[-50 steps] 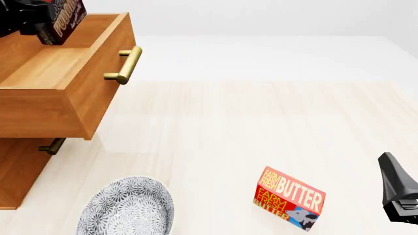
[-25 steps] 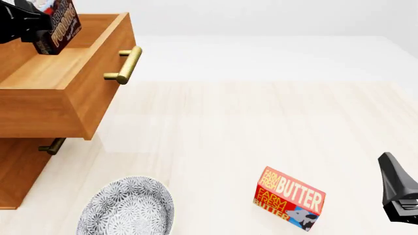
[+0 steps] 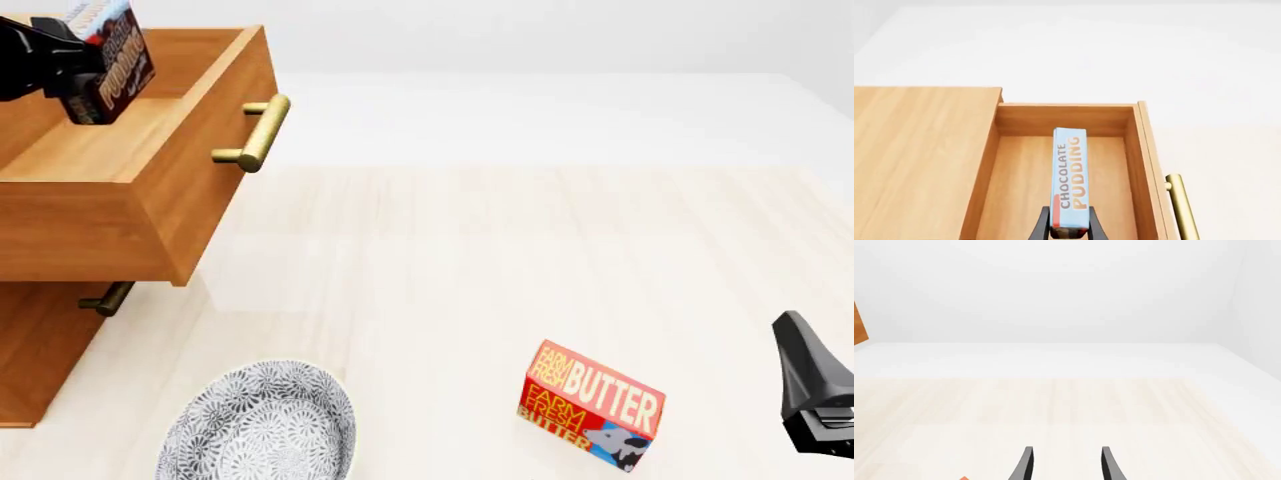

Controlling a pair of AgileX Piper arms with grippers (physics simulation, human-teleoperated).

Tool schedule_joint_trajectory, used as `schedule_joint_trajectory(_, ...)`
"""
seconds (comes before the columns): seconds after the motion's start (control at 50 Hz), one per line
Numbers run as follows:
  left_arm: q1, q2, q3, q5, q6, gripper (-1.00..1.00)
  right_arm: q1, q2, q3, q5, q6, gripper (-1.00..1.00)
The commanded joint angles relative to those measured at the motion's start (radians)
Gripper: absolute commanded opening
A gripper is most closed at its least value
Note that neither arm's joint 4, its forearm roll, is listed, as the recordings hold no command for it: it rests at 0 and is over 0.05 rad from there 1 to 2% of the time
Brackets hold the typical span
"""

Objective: Put the chocolate pudding in the top drawer of the cabinet and close it.

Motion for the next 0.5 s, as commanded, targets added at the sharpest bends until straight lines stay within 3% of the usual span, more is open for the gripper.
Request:
schedule_joint_trajectory(0.02,0.023,0.021,0.003,-0.010,0.010,-1.00,0.000,0.000,0.000,0.000,0.000,1.00)
schedule_joint_trajectory(0.5,0.030,0.060,0.054,-0.070,-0.010,-1.00,0.000,0.000,0.000,0.000,0.000,1.00)
